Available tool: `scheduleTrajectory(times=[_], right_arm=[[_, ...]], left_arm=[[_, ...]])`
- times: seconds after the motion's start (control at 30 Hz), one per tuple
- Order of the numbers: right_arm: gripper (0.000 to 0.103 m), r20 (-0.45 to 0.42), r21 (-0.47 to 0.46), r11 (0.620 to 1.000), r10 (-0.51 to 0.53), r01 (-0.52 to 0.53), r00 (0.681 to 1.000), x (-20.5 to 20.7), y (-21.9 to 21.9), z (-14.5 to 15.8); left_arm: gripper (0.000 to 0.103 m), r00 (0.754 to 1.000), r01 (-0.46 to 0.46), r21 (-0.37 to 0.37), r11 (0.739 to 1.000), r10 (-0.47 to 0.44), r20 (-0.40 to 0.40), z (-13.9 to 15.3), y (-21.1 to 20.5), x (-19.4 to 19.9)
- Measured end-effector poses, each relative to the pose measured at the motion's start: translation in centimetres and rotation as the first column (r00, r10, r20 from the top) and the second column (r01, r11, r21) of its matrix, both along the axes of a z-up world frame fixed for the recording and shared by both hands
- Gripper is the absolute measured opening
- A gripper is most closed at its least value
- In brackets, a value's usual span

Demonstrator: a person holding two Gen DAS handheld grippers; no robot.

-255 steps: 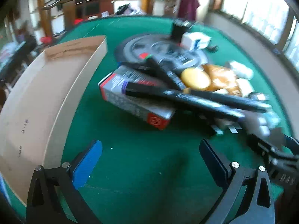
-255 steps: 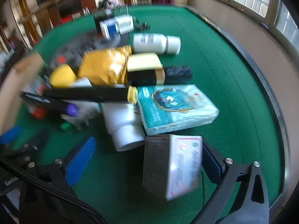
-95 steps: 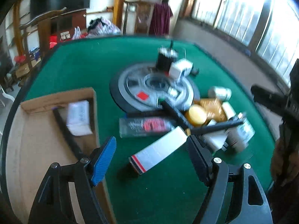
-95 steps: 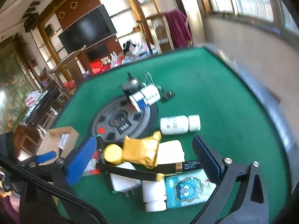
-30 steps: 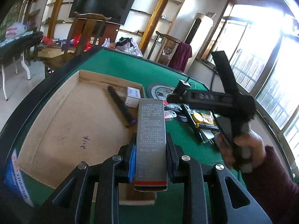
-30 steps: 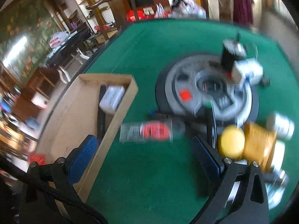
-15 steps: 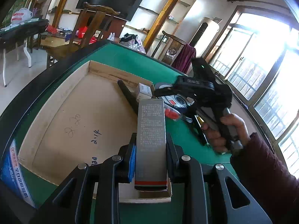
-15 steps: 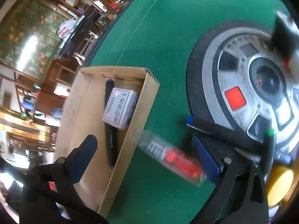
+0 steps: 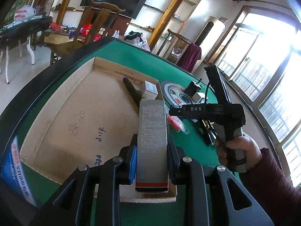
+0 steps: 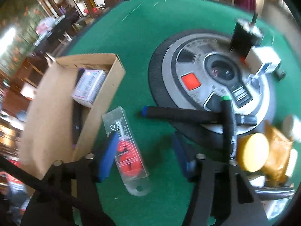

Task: Organize objects
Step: 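Carry the grey box toward the tray while the right gripper grasps the clear red-printed packet, then lower the grey box and clear packet into the tray and release both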

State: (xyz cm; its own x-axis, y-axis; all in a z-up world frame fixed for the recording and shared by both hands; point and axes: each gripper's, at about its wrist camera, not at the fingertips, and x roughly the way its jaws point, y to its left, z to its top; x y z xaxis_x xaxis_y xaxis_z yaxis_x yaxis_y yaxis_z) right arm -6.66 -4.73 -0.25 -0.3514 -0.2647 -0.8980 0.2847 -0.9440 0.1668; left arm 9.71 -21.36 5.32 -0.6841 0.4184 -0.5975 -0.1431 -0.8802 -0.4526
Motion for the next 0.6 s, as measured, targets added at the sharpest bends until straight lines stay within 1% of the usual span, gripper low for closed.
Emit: scheduleTrajectory(times=[0.07,0.17,0.23,0.3,0.37,0.4,0.43,0.53,0.6], right_arm=[[0.056,-0.011,0.022,1.0,0.012,-0.012,1.0,0.3,-0.2,0.0],[0.056,0.03,-0.019,0.999,0.034,-0.033,0.999,0.3,-0.3,-0.1],[0.058,0.003,0.026,0.999,0.042,-0.042,0.999,1.3,-1.5,0.0],[0.056,-0.046,0.095,0.994,0.053,-0.049,0.998,2.1,-2.3,-0.1],[0.038,-0.079,0.117,0.993,0.042,-0.033,0.996,3.3,-2.2,0.3],[0.025,-0.075,0.098,0.995,0.039,-0.032,0.996,3.5,-1.9,0.5],[0.025,-0.068,0.07,0.997,0.031,-0.026,0.997,3.7,-1.4,0.6],[0.025,-0.096,0.031,0.999,0.008,-0.005,0.995,4.7,-0.1,2.0],[0.025,-0.099,-0.014,1.0,-0.003,0.002,0.995,5.2,0.7,3.2]], left_arm=[[0.023,1.0,0.003,0.0,1.0,-0.003,0.002,0.0,0.1,0.1],[0.023,1.0,0.009,0.0,1.0,-0.009,0.001,0.2,0.3,0.2],[0.023,1.0,0.011,-0.005,1.0,-0.011,-0.005,0.4,0.4,0.4],[0.023,1.0,0.011,-0.007,1.0,-0.011,-0.008,0.6,0.3,0.6],[0.023,1.0,0.007,-0.016,1.0,-0.008,-0.012,0.8,0.2,0.8],[0.023,1.0,0.004,-0.022,1.0,-0.004,-0.014,0.9,0.0,0.9],[0.023,1.0,0.0,-0.024,1.0,0.0,-0.014,1.0,-0.2,0.9],[0.023,1.0,-0.015,-0.02,1.0,0.015,-0.019,1.7,-1.1,0.9],[0.023,0.999,-0.023,-0.014,1.0,0.022,-0.025,2.3,-1.8,0.8]])
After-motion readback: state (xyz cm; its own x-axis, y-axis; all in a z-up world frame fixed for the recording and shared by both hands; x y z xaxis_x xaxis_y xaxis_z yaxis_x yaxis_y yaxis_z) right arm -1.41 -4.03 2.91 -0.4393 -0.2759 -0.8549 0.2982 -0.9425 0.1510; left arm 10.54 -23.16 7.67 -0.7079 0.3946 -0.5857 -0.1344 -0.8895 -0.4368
